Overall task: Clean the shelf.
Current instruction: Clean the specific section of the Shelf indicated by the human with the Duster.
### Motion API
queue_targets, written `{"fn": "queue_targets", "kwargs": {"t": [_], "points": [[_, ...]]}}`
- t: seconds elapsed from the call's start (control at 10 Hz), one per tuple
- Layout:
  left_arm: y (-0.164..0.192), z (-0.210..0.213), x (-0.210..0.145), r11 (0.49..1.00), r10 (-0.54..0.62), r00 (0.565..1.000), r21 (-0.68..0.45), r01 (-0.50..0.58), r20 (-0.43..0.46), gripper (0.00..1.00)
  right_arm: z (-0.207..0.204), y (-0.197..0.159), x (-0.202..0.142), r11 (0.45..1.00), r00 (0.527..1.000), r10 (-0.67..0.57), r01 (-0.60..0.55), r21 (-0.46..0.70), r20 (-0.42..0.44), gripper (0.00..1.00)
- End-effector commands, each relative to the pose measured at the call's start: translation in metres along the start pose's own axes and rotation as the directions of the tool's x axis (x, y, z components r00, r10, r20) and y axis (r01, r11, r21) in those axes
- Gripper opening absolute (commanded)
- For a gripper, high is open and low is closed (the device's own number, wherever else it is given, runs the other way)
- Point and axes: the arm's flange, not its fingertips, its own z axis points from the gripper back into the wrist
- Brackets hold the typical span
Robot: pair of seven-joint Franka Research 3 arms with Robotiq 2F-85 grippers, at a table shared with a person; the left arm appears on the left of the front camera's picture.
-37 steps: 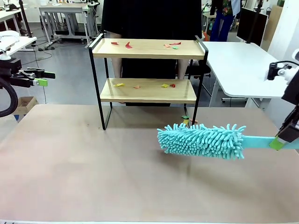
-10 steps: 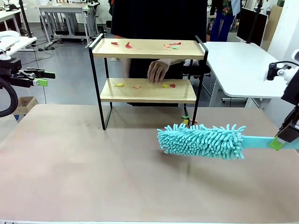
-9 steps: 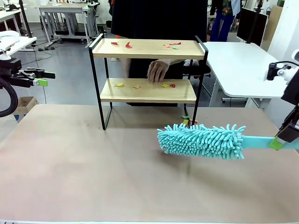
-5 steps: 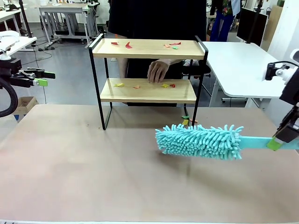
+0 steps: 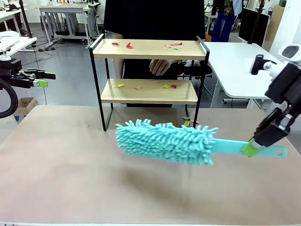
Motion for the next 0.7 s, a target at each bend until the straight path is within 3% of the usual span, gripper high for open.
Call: {"fn": "queue_targets", "kwargs": {"t": [0.0, 0.2, 0.4, 0.6], "points": [[-0.001, 0.000, 0.002, 1.000, -0.009, 1.000, 0.002, 0.009, 0.001, 1.00, -0.009, 0.031, 0.011, 0.997, 0.992, -0.067, 0.063, 0.043, 0.110, 0.13], [-0.001, 0.000, 0.002, 1.000, -0.009, 1.000, 0.002, 0.009, 0.001, 1.00, -0.029, 0.059, 0.023, 0.986, 0.962, -0.165, 0.155, 0.064, 0.217, 0.13], [-0.001, 0.000, 0.002, 1.000, -0.009, 1.000, 0.002, 0.009, 0.001, 1.00, -0.048, 0.080, 0.035, 0.961, 0.903, -0.257, 0.275, -0.004, 0.344, 0.13], [-0.001, 0.000, 0.002, 1.000, -0.009, 1.000, 0.002, 0.009, 0.001, 1.00, -0.060, 0.086, 0.052, 0.932, 0.840, -0.335, 0.363, 0.017, 0.426, 0.13]]}}
